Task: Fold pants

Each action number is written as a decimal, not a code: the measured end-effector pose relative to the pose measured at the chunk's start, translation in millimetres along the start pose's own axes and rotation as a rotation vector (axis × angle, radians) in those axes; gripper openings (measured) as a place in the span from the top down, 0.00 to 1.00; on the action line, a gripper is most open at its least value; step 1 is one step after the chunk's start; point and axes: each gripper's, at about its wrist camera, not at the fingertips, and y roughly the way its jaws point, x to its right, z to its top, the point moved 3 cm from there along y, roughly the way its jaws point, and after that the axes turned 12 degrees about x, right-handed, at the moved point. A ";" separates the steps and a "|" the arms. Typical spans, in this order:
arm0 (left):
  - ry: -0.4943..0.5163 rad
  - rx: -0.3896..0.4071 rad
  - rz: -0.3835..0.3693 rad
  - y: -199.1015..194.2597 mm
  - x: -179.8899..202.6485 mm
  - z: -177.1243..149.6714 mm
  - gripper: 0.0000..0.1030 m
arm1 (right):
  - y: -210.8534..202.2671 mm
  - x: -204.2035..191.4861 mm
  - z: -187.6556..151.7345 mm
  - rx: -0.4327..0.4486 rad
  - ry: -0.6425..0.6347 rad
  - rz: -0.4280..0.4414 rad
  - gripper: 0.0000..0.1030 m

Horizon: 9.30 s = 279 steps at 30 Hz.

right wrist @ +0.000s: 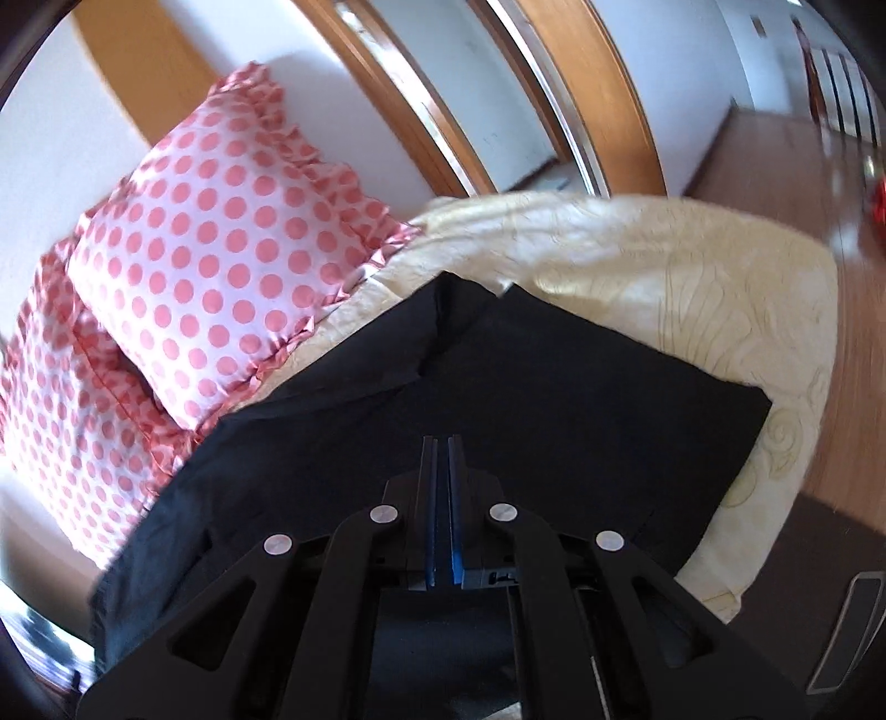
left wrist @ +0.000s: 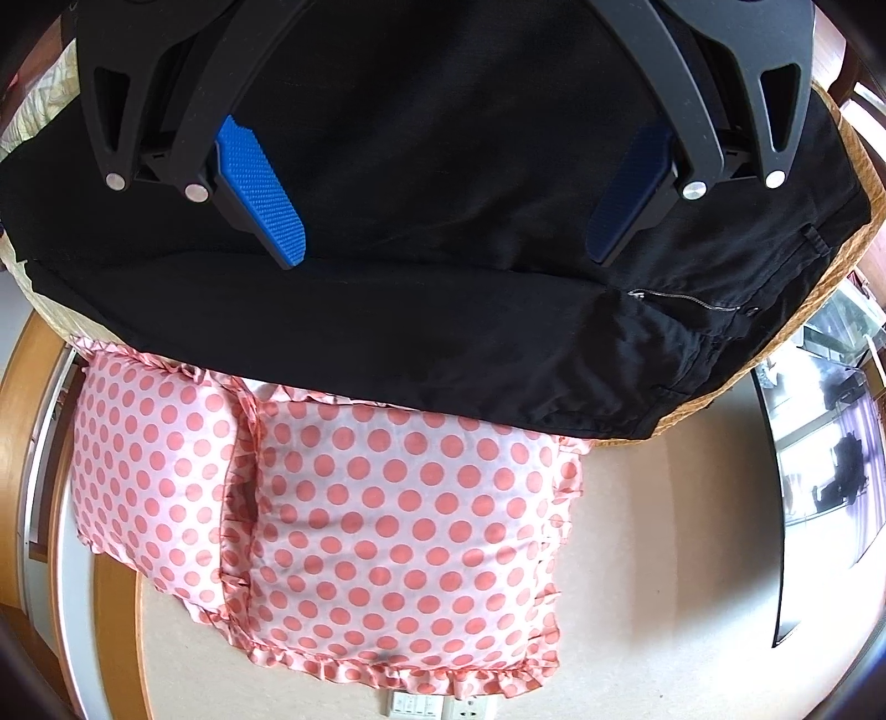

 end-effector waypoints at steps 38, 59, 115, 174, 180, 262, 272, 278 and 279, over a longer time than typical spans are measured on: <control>-0.014 -0.029 0.080 14.2 -30.5 -4.4 0.02 | 81.3 -23.9 31.0 0.101 0.143 0.006 0.96; -0.167 -0.327 0.081 230.0 -99.0 109.4 0.05 | -22.4 45.5 -35.5 0.070 0.102 -0.026 0.96; -0.656 -0.035 0.228 -94.5 -206.0 -58.8 0.24 | -32.9 74.6 11.9 0.117 0.076 -0.015 0.96; -0.238 -0.107 0.058 -61.1 -142.4 -13.7 0.17 | -46.6 74.1 12.7 0.122 -0.022 -0.109 0.96; -0.104 -0.230 -0.131 -24.0 -80.7 -39.8 0.17 | -49.1 85.1 1.1 0.086 -0.075 -0.156 0.94; 0.102 -0.080 -0.140 -42.9 -46.9 -60.1 0.02 | 28.1 -156.9 -94.6 -0.179 -0.991 0.206 0.45; 0.135 -0.093 -0.226 -38.9 -4.9 -65.8 0.02 | 18.1 -43.7 -2.0 -0.091 -0.760 -0.125 0.32; 0.143 -0.116 -0.257 -34.3 5.0 -70.4 0.02 | -10.8 59.4 28.3 -0.073 -0.520 -0.297 0.32; 0.142 -0.118 -0.261 -33.7 5.9 -70.4 0.02 | -14.5 71.0 27.9 -0.079 -0.488 -0.300 0.32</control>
